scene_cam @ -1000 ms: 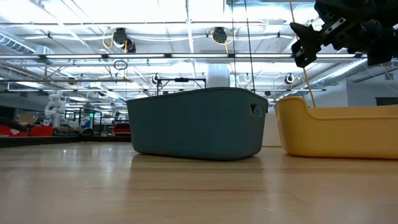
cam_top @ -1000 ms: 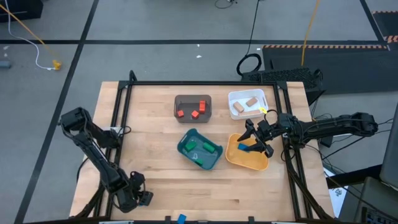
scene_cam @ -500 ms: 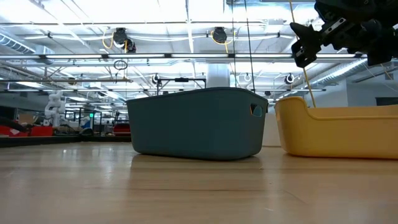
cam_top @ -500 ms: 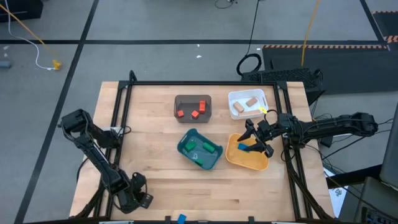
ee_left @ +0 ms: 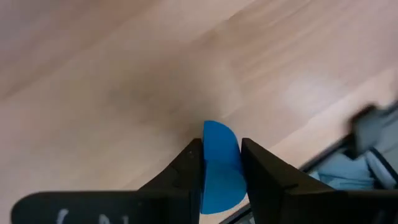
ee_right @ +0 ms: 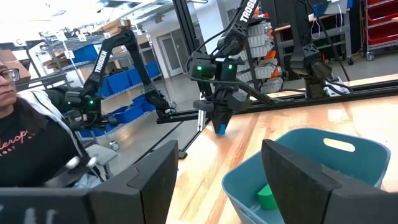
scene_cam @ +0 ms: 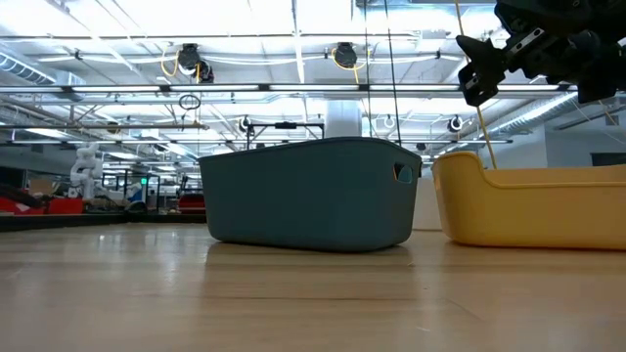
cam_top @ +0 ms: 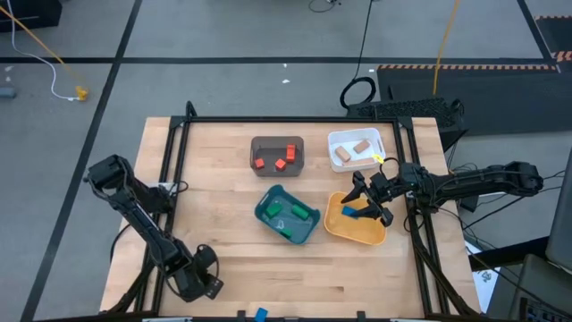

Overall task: Sort & place blocks by color
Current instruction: Put the left blue block into the yellow bin

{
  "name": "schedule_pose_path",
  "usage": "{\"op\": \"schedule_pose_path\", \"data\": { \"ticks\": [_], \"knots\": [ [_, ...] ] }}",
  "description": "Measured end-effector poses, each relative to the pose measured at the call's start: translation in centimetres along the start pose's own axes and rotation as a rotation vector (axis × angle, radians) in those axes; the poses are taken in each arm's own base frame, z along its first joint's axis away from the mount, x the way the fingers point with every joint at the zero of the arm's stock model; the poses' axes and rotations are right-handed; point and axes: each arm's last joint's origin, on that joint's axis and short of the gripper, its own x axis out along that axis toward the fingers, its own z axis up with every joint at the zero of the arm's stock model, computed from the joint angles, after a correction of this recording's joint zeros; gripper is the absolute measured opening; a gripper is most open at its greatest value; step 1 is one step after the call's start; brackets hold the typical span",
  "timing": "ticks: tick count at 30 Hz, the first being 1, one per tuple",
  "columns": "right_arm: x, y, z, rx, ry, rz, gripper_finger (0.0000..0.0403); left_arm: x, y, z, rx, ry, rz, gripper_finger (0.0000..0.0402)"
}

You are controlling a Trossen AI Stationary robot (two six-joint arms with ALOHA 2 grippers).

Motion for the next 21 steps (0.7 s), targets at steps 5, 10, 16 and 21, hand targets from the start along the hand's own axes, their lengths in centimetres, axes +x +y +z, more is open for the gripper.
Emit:
{"op": "schedule_pose_path", "data": {
  "ticks": [5,10,16,21],
  "knots": [
    [0.0,0.0,0.0,0.000,0.000,0.000,0.0224,-1.1,-1.1,2.0,0.088,-0.086,-0.075,0.0099],
    [0.0,0.0,0.0,0.000,0.000,0.000,0.0224,-2.9,-2.6,4.5,0.218,-0.234,-0.192,0.0089],
    [0.0,0.0,0.0,0.000,0.000,0.000,0.0224,-5.7,-5.8,7.0,0.454,-0.447,-0.459,0.0089],
    [0.0,0.0,0.0,0.000,0.001,0.000,0.0224,-7.5,-8.0,8.0,0.666,-0.672,-0.632,0.0093]
  ]
}}
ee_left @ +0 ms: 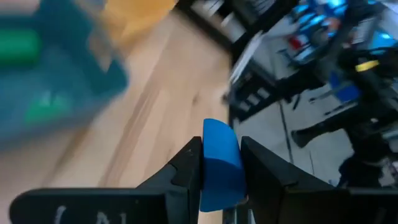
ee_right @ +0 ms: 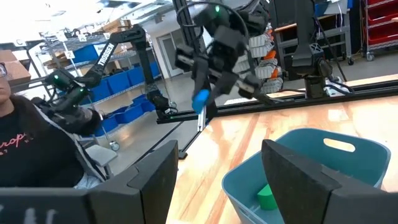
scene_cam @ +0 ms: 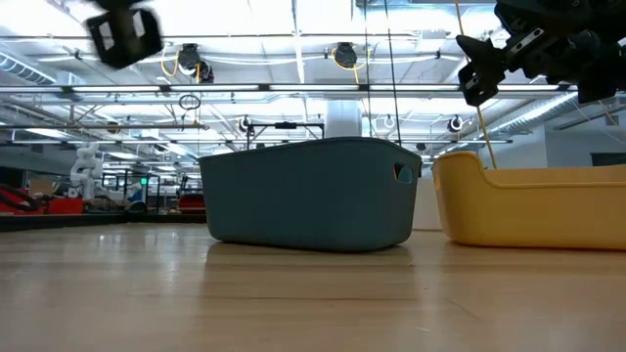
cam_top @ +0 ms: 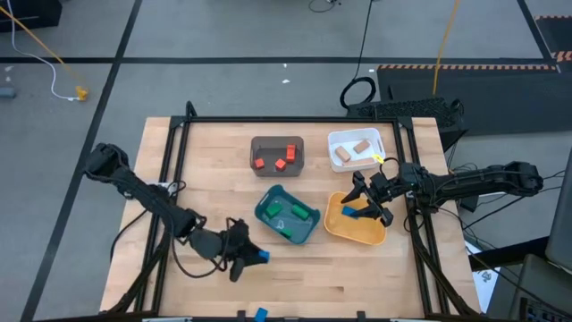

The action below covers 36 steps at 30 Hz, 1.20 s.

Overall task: Sort & place blocks by color
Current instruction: Put the left blue block into the yellow bin

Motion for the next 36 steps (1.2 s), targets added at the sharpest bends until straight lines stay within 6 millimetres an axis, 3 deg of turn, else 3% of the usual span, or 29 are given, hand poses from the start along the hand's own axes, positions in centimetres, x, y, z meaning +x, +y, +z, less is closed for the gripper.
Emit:
{"op": "schedule_pose_path", "data": {
  "ticks": [2,10,14,17,22,27,33,36],
  "knots": [
    [0.0,0.0,0.0,-0.023,0.000,0.000,0.0224,0.1,-0.1,0.7,0.080,-0.052,-0.019,0.0092],
    [0.0,-0.4,0.3,-0.415,-0.032,-0.174,0.0224,0.6,0.6,3.3,0.263,-0.225,0.011,0.0090],
    [-0.1,-0.5,0.3,-0.443,-0.038,-0.204,0.0224,0.9,1.5,4.5,0.290,-0.259,0.049,0.0090],
    [-0.1,-0.5,0.4,-0.383,-0.052,-0.200,0.0224,1.5,2.1,5.1,0.301,-0.297,0.058,0.0090],
    [-0.1,-0.5,0.4,-0.103,-0.079,-0.193,0.0224,3.3,3.5,5.9,0.305,-0.353,0.049,0.0090],
    [-0.1,-0.4,0.9,-0.064,-0.137,-0.209,0.0224,4.9,5.1,6.8,0.353,-0.432,0.019,0.0090],
    [-0.2,-0.4,1.2,0.140,-0.209,-0.228,0.0224,7.0,7.1,8.1,0.377,-0.465,-0.006,0.0090],
    [-0.1,-0.4,1.2,0.124,-0.209,-0.234,0.0224,8.1,7.5,9.1,0.408,-0.463,-0.026,0.0090]
  ]
}}
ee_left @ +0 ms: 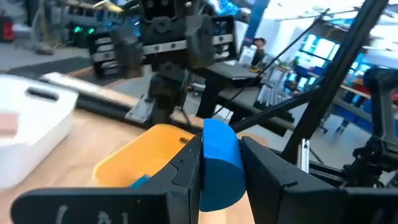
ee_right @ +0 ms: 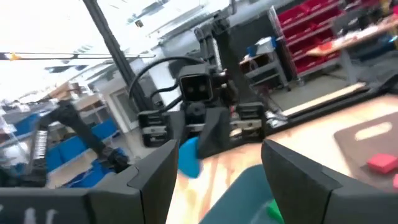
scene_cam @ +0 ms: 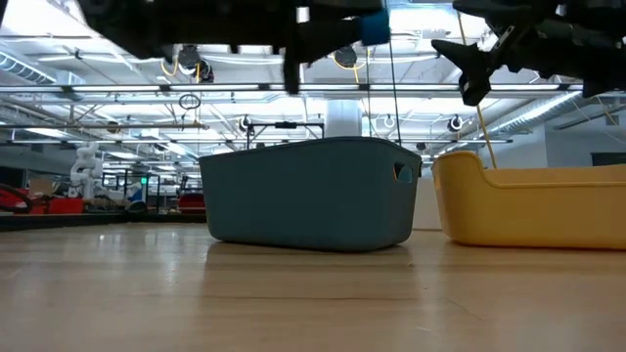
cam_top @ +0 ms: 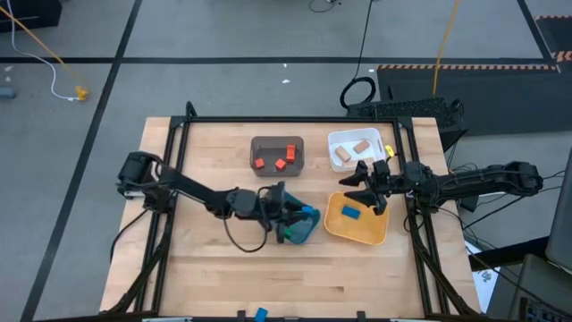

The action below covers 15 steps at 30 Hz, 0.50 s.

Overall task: Sort & place blocks by color
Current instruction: Put the left blue block into the yellow bin

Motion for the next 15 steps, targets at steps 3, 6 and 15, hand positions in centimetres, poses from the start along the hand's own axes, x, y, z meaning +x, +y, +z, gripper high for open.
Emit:
{"op": "schedule_pose_path", "data": {
  "ticks": [3,6,15],
  "knots": [
    [0.0,-0.1,0.1,0.005,-0.026,-0.047,0.0224,1.5,0.3,0.5,0.045,-0.018,-0.026,0.0090],
    [0.0,-0.3,0.1,0.052,-0.044,-0.085,0.0224,2.7,0.6,1.1,0.073,-0.038,-0.019,0.0090],
    [1.0,0.4,-1.7,0.078,0.037,-0.053,0.0224,3.7,2.9,3.2,0.048,-0.085,0.045,0.0090]
  ]
}}
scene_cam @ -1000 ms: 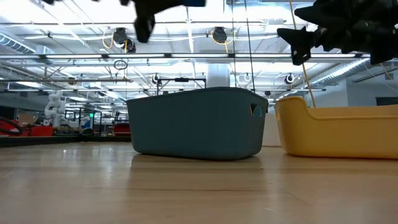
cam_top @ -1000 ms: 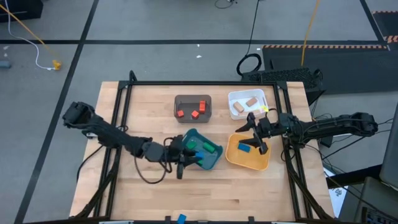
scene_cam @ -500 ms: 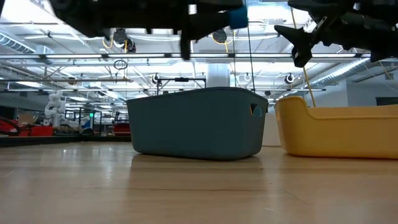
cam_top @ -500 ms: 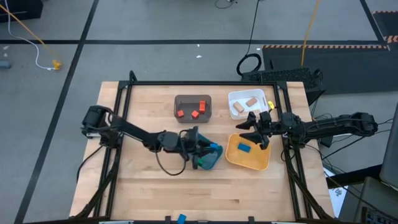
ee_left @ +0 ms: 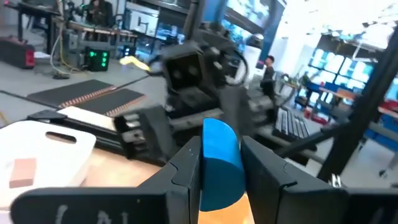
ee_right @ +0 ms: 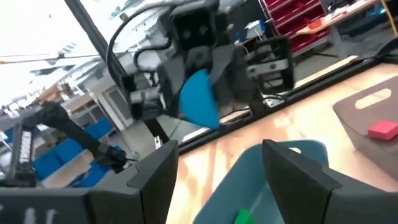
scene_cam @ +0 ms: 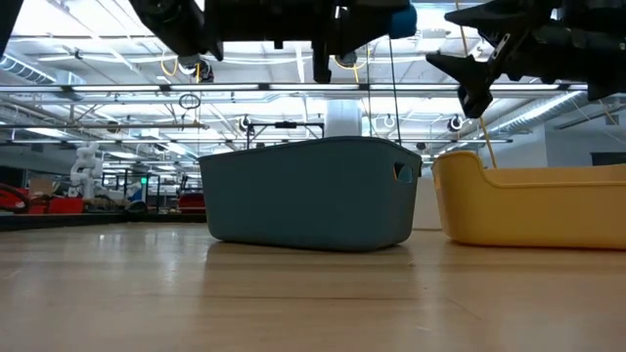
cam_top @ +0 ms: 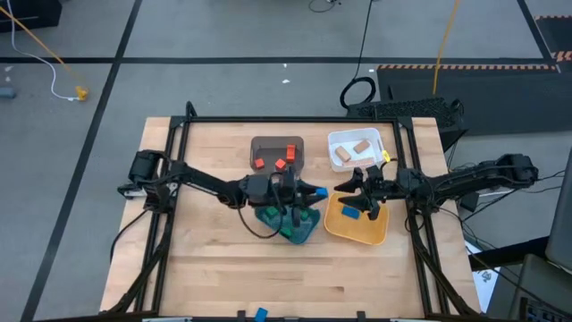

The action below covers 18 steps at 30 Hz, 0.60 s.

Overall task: Sort & place blocks by color
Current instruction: Put the left blue block into the yellow bin

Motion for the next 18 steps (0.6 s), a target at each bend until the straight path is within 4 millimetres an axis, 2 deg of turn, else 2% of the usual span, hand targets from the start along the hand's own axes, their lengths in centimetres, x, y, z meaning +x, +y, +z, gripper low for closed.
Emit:
{"op": "schedule_pose_path", "data": {
  "ticks": [6,18],
  "knots": [
    [1.1,0.1,-1.1,-0.079,0.020,-0.056,0.0224,0.5,1.2,0.3,-0.054,0.038,0.045,0.0089],
    [4.3,0.2,-0.7,-0.197,0.047,-0.074,0.0224,0.4,0.4,-0.5,-0.090,0.110,0.045,0.0089]
  ]
}}
